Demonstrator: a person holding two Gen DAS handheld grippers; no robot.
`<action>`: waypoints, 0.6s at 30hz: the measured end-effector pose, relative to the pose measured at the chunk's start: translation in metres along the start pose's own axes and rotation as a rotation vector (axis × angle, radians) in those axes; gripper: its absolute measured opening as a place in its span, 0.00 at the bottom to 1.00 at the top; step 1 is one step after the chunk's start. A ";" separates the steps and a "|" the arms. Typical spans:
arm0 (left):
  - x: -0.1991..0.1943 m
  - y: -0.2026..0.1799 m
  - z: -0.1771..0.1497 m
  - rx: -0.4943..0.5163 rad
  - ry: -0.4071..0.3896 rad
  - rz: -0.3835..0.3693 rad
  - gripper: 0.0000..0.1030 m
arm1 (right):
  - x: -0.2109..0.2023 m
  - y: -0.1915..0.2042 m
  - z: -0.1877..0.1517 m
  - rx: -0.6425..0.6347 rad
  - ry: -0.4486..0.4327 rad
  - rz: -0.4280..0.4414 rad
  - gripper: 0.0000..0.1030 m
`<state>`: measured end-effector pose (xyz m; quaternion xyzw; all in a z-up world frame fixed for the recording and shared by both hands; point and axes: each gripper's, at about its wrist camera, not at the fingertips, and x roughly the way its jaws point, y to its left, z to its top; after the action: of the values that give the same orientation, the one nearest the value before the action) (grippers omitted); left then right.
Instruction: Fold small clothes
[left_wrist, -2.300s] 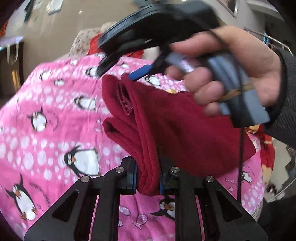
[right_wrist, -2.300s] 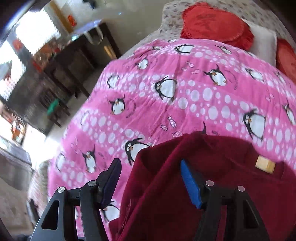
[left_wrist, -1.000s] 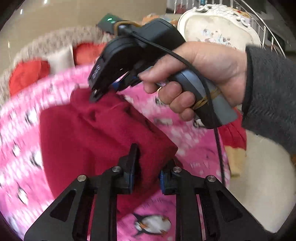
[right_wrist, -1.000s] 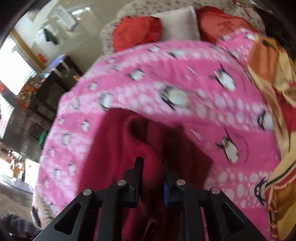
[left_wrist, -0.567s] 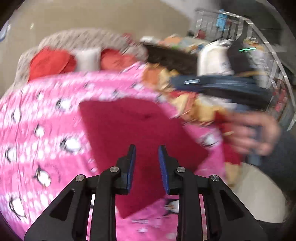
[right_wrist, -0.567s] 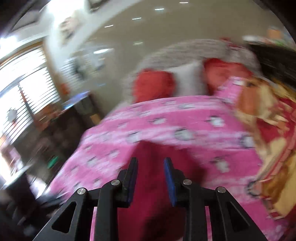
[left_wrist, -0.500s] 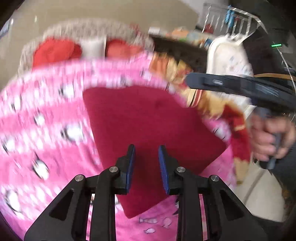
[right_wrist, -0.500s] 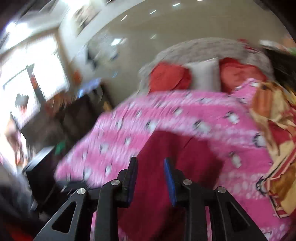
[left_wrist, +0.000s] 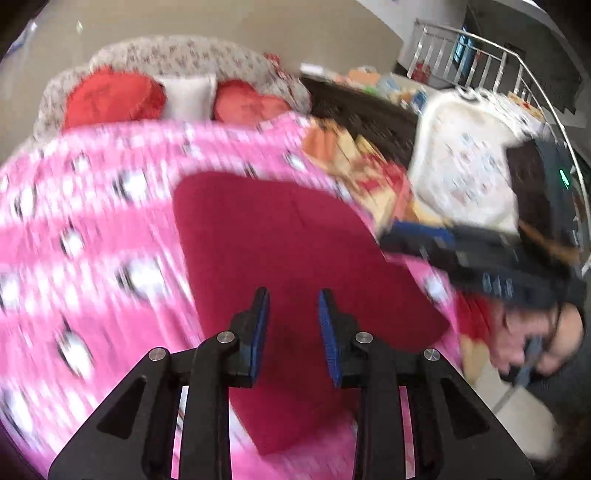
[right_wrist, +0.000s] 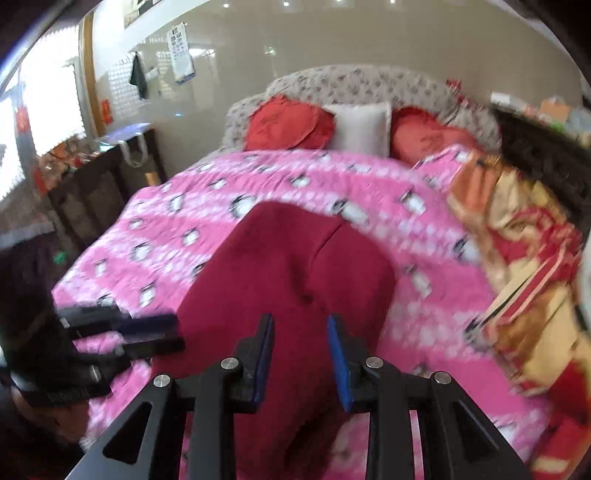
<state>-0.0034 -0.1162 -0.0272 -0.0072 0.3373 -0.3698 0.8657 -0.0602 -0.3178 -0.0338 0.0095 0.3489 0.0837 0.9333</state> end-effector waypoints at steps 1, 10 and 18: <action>0.008 0.005 0.017 -0.007 -0.010 0.029 0.27 | 0.004 -0.001 0.008 0.000 -0.003 -0.027 0.27; 0.118 0.058 0.076 -0.305 0.119 0.206 0.41 | 0.071 -0.031 0.081 0.319 -0.004 -0.218 0.54; 0.153 0.054 0.056 -0.253 0.170 0.324 0.49 | 0.138 -0.064 0.035 0.345 0.142 -0.195 0.56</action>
<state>0.1400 -0.1890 -0.0869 -0.0300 0.4497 -0.1797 0.8744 0.0746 -0.3570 -0.1020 0.1295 0.4222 -0.0673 0.8947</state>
